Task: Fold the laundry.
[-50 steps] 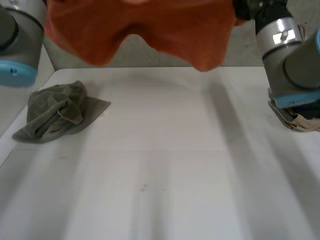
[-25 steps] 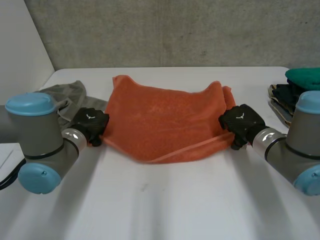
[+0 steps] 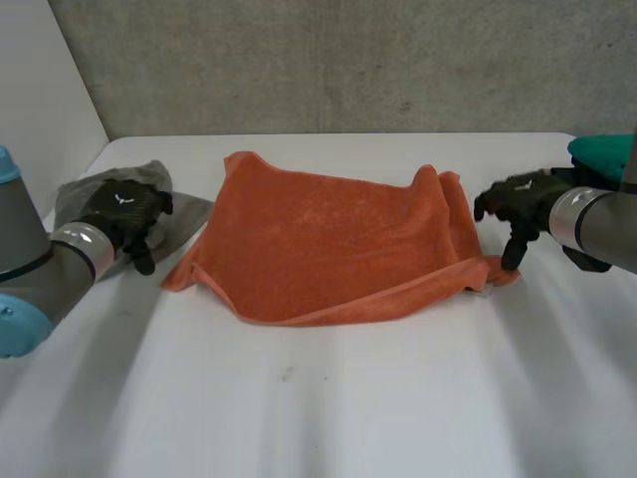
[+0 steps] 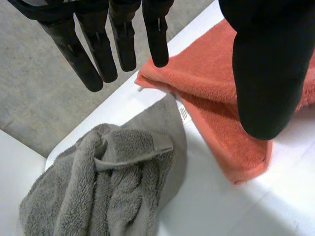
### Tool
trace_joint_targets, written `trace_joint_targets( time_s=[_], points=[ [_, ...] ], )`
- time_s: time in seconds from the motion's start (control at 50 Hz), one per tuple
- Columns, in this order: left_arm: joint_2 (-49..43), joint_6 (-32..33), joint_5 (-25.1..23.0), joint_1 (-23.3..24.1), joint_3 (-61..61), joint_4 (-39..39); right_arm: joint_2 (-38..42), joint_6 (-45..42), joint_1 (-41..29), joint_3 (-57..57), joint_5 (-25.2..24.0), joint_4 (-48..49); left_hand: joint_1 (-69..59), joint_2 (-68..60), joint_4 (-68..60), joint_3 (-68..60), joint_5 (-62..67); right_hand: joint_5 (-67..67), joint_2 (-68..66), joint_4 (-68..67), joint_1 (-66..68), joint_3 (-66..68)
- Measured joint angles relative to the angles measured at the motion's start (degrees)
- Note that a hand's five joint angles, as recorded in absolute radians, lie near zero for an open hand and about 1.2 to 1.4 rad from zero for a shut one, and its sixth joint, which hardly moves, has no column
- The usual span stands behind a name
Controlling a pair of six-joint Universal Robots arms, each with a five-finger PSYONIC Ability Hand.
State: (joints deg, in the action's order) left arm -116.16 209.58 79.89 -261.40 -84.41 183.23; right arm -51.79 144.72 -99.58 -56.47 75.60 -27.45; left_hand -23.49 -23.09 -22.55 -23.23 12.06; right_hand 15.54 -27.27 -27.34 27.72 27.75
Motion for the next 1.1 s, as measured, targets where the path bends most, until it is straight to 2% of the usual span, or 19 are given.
trace_joint_targets(
  time_s=[0.08, 0.16, 0.2, 0.22, 0.26, 0.34, 0.52, 0.62, 0.64, 0.66, 0.7, 0.72, 0.8, 0.86, 0.92, 1.04, 1.1],
  points=[
    [-1.02, 1.12, -2.61, -1.79, 0.17, -1.16, 3.22, -2.58, 0.08, 1.81, 0.41, -3.36, 0.70, 0.73, 0.69, 0.83, -0.81, 0.24, -0.05, -0.04, 0.03, 0.03],
    [-2.85, 1.59, -4.86, -2.79, 0.72, -2.29, 5.87, -2.46, 0.23, 1.58, 0.85, -1.49, 0.70, 0.73, 0.73, 0.83, -0.81, 6.23, -3.88, -3.98, 3.56, 3.30],
    [-3.91, 1.59, -5.80, -2.91, 1.13, -2.69, 6.68, -1.54, 0.31, 0.85, 0.94, 0.60, 0.70, 0.73, 0.73, 0.83, -0.81, 15.20, -14.29, -12.96, 13.66, 13.55],
    [-4.78, 1.53, -6.42, -2.88, 1.48, -2.95, 7.13, -0.57, 0.41, 0.09, 0.96, 2.62, 0.70, 0.76, 0.73, 0.83, -0.82, 28.39, -27.22, -26.23, 25.20, 26.08],
    [-5.84, 1.37, -7.08, -2.68, 2.04, -3.14, 7.30, 0.82, 0.55, -1.10, 0.90, 5.32, 0.70, 0.97, 0.95, 0.83, -1.07, 39.13, -38.44, -37.64, 36.04, 37.17],
    [-7.44, 0.95, -7.81, -2.12, 3.12, -3.38, 6.51, 2.98, 0.91, -3.30, 0.59, 9.25, 0.70, 0.97, 0.99, 0.83, -1.10, 41.36, -40.20, -40.92, 37.34, 40.01],
    [-10.86, -1.91, -8.63, 0.96, 6.97, -4.71, -5.08, 6.84, 4.34, -12.74, -3.42, 17.28, -0.78, -1.03, -1.66, -0.98, 2.44, 41.36, -40.20, -40.94, 37.34, 40.03],
    [-12.90, -3.78, -8.40, 3.25, 9.47, -5.42, -10.73, 8.62, 6.01, -15.96, -5.29, 18.26, -10.87, -10.01, -10.90, -9.97, 11.38, 41.36, -40.20, -40.94, 37.34, 40.04],
    [-13.53, -4.08, -8.08, 3.79, 10.16, -5.56, -11.81, 9.16, 6.32, -16.49, -5.51, 18.29, -21.22, -19.37, -20.06, -19.19, 20.35, 41.36, -40.20, -40.94, 37.34, 40.06],
    [-14.05, -4.30, -7.73, 4.25, 10.78, -5.66, -12.40, 9.51, 6.49, -16.77, -5.59, 18.27, -25.93, -24.18, -24.71, -23.91, 24.94, 41.36, -40.20, -40.94, 37.34, 40.15],
    [-15.05, -4.56, -6.84, 5.02, 11.95, -5.84, -13.34, 10.14, 6.79, -17.11, -5.59, 18.20, -29.28, -28.63, -28.40, -27.63, 28.61, 41.36, -40.20, -40.94, 37.34, 40.29],
    [-15.40, -4.62, -6.46, 5.27, 12.35, -5.87, -13.40, 10.17, 6.81, -17.12, -5.59, 18.19, -39.20, -40.58, -40.60, -39.63, 40.75, 41.36, -40.20, -40.94, 37.34, 40.29],
    [-15.48, -4.68, -3.19, 5.92, 13.90, -6.02, -14.26, 10.25, 7.54, -17.03, -5.06, 17.93, -41.53, -45.27, -45.82, -44.65, 44.29, 41.36, -40.20, -40.94, 37.34, 40.30],
    [-13.54, -4.65, -0.62, 5.99, 13.94, -6.08, -15.04, 8.99, 8.34, -16.87, -4.57, 17.49, -41.53, -45.27, -45.82, -44.66, 44.29, 41.36, -40.20, -40.94, 37.34, 40.30],
    [-7.56, -4.36, 1.17, 5.75, 11.94, -6.21, -16.93, 5.83, 9.28, -17.21, -4.31, 15.98, -41.53, -45.28, -45.83, -44.66, 44.29, 41.36, -40.20, -40.94, 37.34, 40.29],
    [8.44, -2.17, 0.79, 4.47, 6.00, -7.49, -22.57, -3.49, 10.17, -19.63, -4.70, 9.92, -41.53, -45.28, -45.84, -44.67, 44.29, 41.36, -40.20, -40.94, 37.34, 40.29],
    [17.47, 1.45, -0.03, 3.73, 3.15, -11.70, -27.09, -13.38, 11.02, -22.79, -5.05, 3.05, -42.61, -45.35, -45.85, -44.67, 45.29, 42.05, -40.20, -40.94, 37.34, 40.30]
  ],
)
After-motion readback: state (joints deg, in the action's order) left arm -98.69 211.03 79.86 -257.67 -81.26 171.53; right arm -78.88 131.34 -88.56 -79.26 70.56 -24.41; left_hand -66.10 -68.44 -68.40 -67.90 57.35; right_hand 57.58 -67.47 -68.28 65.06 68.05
